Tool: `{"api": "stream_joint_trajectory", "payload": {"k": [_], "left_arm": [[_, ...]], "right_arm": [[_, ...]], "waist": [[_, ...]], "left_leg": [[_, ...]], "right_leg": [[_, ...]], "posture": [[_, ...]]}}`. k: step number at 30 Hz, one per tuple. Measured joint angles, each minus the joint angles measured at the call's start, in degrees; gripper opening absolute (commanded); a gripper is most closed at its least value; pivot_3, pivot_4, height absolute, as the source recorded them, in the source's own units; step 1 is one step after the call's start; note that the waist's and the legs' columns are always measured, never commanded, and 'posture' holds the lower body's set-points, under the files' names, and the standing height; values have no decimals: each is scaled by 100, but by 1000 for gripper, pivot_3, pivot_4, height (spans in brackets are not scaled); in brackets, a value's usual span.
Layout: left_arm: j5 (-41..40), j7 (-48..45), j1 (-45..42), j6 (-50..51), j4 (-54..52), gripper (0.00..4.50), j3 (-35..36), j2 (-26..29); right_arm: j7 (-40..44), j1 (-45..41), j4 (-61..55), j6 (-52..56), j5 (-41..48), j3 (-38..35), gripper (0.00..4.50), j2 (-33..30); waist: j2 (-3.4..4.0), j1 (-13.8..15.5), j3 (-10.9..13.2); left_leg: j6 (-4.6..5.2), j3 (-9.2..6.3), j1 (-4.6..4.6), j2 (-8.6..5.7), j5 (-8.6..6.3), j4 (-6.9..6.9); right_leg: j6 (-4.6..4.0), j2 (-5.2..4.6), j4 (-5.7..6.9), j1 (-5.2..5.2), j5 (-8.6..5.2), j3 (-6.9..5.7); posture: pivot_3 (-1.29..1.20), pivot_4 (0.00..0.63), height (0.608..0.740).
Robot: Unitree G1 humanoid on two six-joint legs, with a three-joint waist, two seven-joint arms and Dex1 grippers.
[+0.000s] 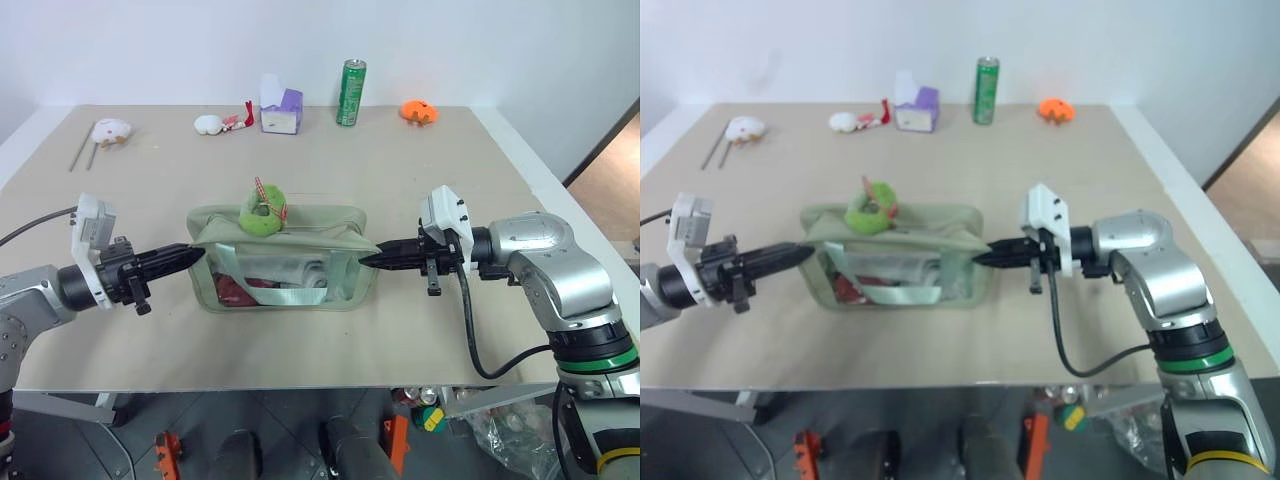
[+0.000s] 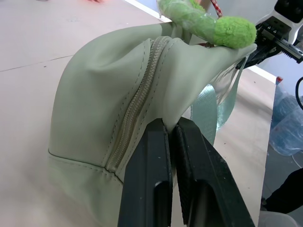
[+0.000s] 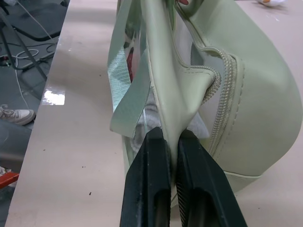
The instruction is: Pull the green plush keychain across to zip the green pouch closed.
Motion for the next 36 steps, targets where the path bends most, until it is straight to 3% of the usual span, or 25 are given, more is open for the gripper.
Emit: {"api": "stream_joint_trajectory", "payload": {"k": [9,13,15,18,21,26,36], "left_arm": [[78,40,-25,-128,-106,0,-136,-18],[80,42,-21,-149,-131,0,-152,-18],[88,48,-37,-149,-124,0,-154,-16],[122,43,-140,-149,-80,0,-202,-10],[141,26,-181,-148,-82,0,-327,-11],[121,4,-219,-157,-96,0,-376,-29],[72,111,-150,-156,-186,0,-335,-37]], "right_arm": [[-413,161,-17,966,731,-848,4461,-140],[-335,284,-44,1309,1190,-1520,4461,-550],[-468,-33,68,1327,1316,-1756,4461,-559],[-969,-988,74,1162,1330,-1770,4461,-83],[-1173,-1371,-245,580,804,-1002,4461,338],[-934,-1347,-240,-618,-341,215,4461,477],[-633,-1671,409,-2394,-1270,555,4461,747]], "waist": [[0,40,0],[2,45,1],[3,24,2],[4,-22,2],[0,2,0],[2,40,1],[2,28,1]], "left_leg": [[0,-6,-4,-8,0,0],[1,0,-4,-14,0,0],[1,7,0,-13,0,3],[9,8,6,-9,6,4],[11,-6,5,-5,8,3],[6,1,-20,-23,5,1],[3,-2,-17,-31,0,1]], "right_leg": [[5,-6,0,2,-4,0],[12,-15,-1,3,-7,3],[14,-15,-1,3,-3,5],[2,-8,0,3,10,7],[-8,-1,-1,8,3,-1],[25,-33,-3,-7,-7,0],[30,-48,-3,-3,-13,-12]], "posture": [[0,150,740],[0,150,740],[0,150,740],[0,150,740],[0,150,740],[0,150,740],[0,150,740]]}}
